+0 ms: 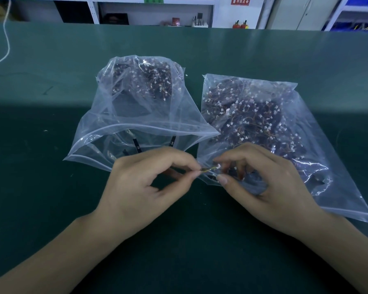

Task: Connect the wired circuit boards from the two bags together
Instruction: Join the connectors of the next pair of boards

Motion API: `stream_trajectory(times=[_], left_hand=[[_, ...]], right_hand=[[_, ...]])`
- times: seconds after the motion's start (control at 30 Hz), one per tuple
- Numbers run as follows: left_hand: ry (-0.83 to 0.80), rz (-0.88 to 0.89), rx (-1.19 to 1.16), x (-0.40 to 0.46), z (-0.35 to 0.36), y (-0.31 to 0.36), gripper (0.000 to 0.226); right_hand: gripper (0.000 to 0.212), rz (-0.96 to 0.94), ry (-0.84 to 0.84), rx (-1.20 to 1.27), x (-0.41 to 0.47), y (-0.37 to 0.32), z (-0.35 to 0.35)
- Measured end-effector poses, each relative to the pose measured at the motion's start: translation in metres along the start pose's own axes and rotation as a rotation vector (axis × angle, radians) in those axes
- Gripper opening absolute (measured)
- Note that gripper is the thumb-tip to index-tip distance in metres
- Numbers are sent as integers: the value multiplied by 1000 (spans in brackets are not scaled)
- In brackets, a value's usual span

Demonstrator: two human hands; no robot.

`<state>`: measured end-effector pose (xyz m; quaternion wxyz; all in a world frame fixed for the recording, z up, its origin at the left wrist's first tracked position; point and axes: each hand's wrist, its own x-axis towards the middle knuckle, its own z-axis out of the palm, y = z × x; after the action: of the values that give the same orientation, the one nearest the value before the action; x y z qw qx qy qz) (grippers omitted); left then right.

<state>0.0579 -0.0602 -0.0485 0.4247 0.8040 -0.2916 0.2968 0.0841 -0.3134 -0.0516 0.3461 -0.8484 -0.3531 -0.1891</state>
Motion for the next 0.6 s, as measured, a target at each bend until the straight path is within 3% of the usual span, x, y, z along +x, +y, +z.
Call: stream_trajectory(times=[0.1,0.6], left_hand=[[-51,-44,-83,0,3,2,8],[-99,-79,15,1,4,2,10]], right_hand=[[19,3,22,-3,0,1,-1],[11,-103,95,65,2,0,2]])
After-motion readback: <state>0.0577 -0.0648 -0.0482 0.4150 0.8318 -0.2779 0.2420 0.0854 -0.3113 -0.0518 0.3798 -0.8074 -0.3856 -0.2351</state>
